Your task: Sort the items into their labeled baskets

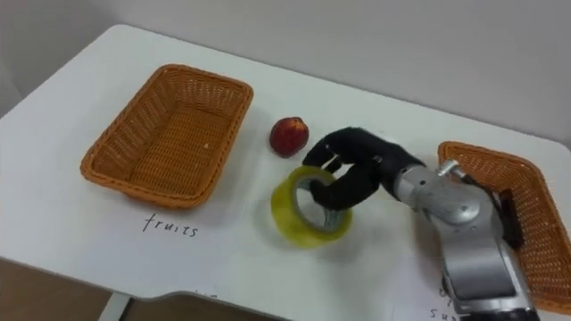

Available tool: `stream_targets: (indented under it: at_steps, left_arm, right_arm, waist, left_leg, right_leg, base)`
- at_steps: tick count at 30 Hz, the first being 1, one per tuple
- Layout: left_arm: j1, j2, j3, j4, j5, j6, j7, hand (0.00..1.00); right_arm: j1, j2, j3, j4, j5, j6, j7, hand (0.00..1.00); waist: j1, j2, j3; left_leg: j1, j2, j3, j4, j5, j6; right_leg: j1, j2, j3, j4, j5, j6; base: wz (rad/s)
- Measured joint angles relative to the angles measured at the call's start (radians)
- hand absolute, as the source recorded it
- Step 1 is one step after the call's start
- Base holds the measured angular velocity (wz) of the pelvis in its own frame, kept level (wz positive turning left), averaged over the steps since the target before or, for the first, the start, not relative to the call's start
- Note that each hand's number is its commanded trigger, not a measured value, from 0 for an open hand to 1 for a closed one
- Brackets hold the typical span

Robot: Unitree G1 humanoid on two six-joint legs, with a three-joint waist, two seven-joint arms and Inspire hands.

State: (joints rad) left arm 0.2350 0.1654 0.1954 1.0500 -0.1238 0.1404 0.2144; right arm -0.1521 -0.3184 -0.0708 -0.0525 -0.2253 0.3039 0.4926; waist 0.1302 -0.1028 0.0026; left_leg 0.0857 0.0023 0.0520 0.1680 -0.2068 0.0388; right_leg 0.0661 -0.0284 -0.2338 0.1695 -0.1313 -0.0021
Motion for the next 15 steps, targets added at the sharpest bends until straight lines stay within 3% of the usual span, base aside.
stream_targets:
  at_steps: [4, 9, 15]
  left_arm:
    - [0.007, -0.012, 0.009, -0.014, 0.001, -0.021, -0.002, 0.0]
    - [0.019, -0.029, 0.037, -0.027, 0.008, -0.039, -0.003, 0.0]
    - [0.032, -0.03, 0.037, -0.03, 0.008, -0.055, -0.004, 0.0]
  right_arm:
    - [0.0, 0.0, -0.055, -0.006, -0.007, -0.02, -0.084, 1.0]
    - [0.0, 0.0, -0.114, -0.007, -0.005, -0.037, -0.183, 1.0]
    - [0.0, 0.0, -0.118, -0.007, 0.025, -0.066, -0.279, 1.0]
  waist:
    - [-0.015, 0.01, -0.002]
    - [-0.032, 0.003, -0.0033]
    - [-0.047, -0.001, -0.0046]
  left_leg:
    - [0.005, 0.002, 0.005, -0.001, 0.001, -0.001]
    - [0.01, 0.001, 0.018, -0.005, 0.0, -0.001]
    - [0.011, 0.002, 0.019, -0.004, 0.0, 0.0]
  right_leg:
    - [0.0, 0.002, 0.009, 0.002, 0.0, -0.001]
    - [0.001, 0.002, 0.013, 0.003, 0.001, -0.001]
    - [0.001, 0.002, 0.015, 0.004, 0.001, -0.001]
  base:
    - [-0.06]
    - [-0.03]
    - [0.0]
